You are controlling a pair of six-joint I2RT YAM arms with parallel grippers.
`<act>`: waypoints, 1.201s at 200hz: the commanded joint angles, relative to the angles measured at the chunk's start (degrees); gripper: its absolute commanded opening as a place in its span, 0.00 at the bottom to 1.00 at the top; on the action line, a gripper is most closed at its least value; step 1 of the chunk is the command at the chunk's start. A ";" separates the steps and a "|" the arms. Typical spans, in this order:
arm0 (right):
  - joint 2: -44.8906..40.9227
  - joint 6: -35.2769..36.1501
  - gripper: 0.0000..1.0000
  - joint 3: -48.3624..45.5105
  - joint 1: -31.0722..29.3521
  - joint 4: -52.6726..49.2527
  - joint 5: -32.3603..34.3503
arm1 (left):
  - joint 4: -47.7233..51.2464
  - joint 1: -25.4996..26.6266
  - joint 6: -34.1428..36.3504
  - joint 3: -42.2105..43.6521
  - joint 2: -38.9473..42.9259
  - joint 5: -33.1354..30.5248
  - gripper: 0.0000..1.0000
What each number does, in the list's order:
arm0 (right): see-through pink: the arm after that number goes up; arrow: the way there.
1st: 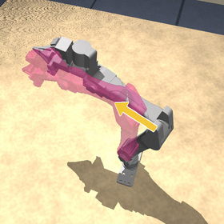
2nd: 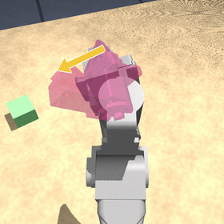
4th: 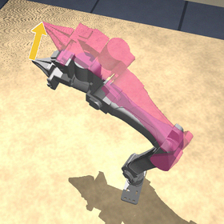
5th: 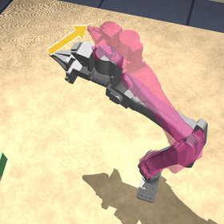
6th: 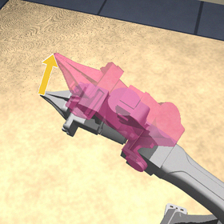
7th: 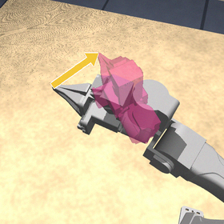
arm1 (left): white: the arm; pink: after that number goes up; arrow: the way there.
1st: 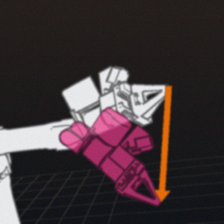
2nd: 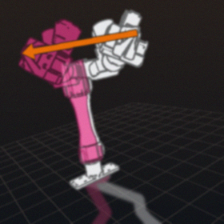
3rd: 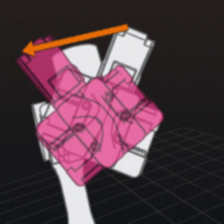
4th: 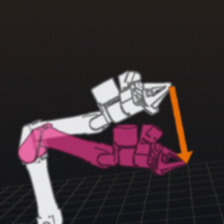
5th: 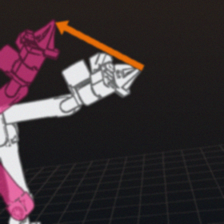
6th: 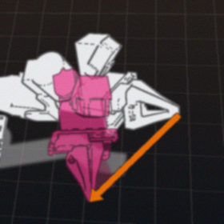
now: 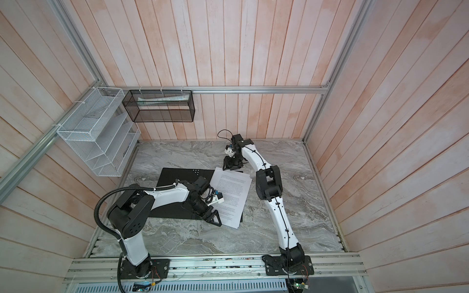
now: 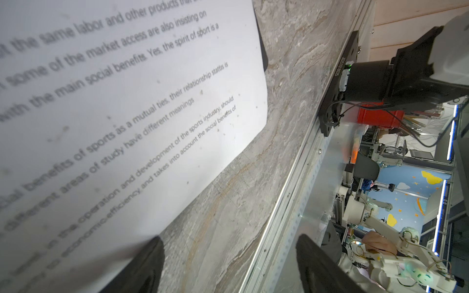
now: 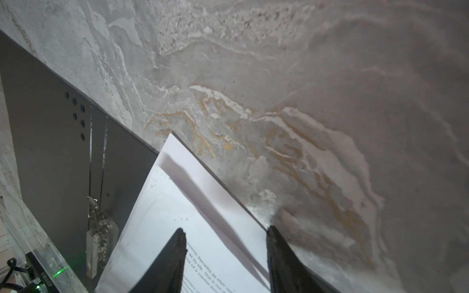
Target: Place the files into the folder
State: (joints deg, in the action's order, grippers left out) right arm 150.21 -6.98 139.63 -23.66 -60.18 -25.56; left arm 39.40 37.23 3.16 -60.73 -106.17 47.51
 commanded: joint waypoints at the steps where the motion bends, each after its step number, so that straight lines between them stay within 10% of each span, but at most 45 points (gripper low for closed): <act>1: -2.00 -0.18 0.53 1.59 -0.58 -3.16 3.63 | -2.15 -0.66 0.01 0.95 1.04 -3.28 0.84; 59: -10.92 -9.90 0.61 4.94 3.39 -0.44 15.87 | 0.96 -0.62 2.82 -0.45 5.19 -2.90 0.84; 153: -54.46 -25.33 0.63 -66.10 5.97 26.50 3.54 | 3.46 -7.91 3.26 -5.02 19.19 -6.71 0.86; 240: -48.69 -28.24 0.63 -78.41 7.58 42.80 -2.83 | -1.61 -18.83 -2.57 -3.74 13.16 -8.49 0.86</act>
State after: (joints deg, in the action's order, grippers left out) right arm 97.45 -34.33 60.01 -16.53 -22.74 -26.06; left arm 39.38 21.17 1.93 -64.55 -91.98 37.85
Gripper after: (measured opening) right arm 0.633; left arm 0.863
